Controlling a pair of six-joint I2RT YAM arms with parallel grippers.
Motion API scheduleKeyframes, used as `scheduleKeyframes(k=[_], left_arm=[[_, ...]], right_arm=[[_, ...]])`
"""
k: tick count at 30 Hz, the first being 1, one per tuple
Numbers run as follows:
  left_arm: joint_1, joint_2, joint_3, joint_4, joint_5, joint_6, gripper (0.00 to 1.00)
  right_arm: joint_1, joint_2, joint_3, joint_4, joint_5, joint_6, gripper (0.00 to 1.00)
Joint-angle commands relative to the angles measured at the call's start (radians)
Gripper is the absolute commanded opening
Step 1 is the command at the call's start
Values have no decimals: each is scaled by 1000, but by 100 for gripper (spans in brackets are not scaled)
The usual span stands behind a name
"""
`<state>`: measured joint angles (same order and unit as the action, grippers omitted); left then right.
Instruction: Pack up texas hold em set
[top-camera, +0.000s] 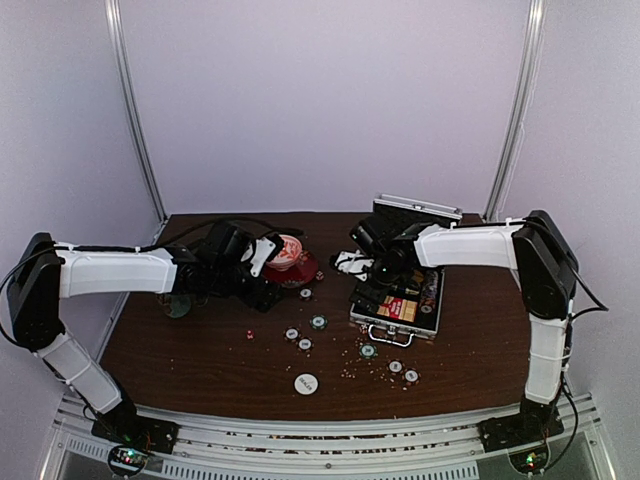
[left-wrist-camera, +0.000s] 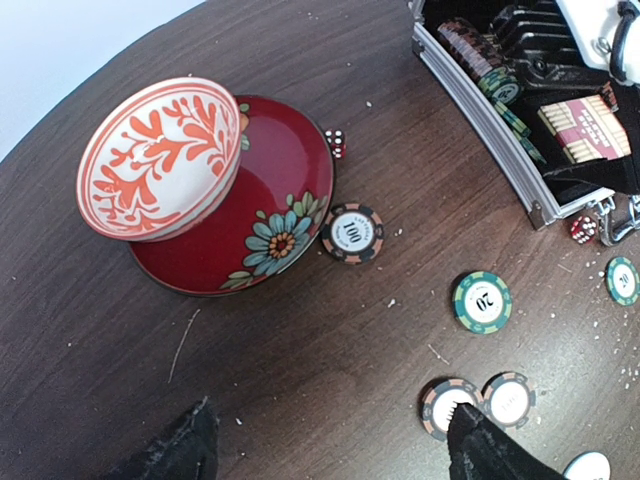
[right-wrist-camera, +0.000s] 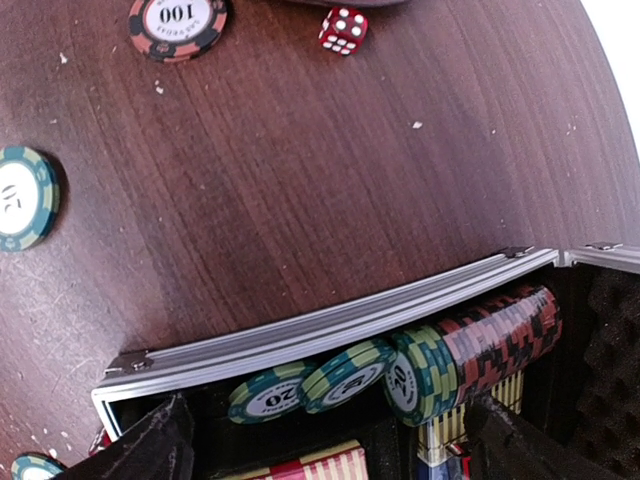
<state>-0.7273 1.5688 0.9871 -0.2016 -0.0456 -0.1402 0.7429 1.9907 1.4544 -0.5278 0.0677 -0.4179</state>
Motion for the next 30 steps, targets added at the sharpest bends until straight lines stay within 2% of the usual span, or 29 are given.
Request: scheduleKeyframes(k=[1, 7, 15, 20, 30], left_arm=[[6, -6, 0, 49, 15, -5, 81], [5, -2, 2, 50, 20, -7, 81], [6, -4, -1, 50, 18, -8, 81], [6, -6, -4, 51, 17, -7, 81], [6, 7, 5, 50, 29, -5, 81]], right_arm=[[1, 1, 17, -63, -3, 7, 96], [3, 44, 26, -67, 17, 19, 97], [6, 102, 83, -46, 118, 51, 97], [-1, 54, 54, -17, 194, 55, 96], [-40, 68, 78, -13, 198, 67, 93]])
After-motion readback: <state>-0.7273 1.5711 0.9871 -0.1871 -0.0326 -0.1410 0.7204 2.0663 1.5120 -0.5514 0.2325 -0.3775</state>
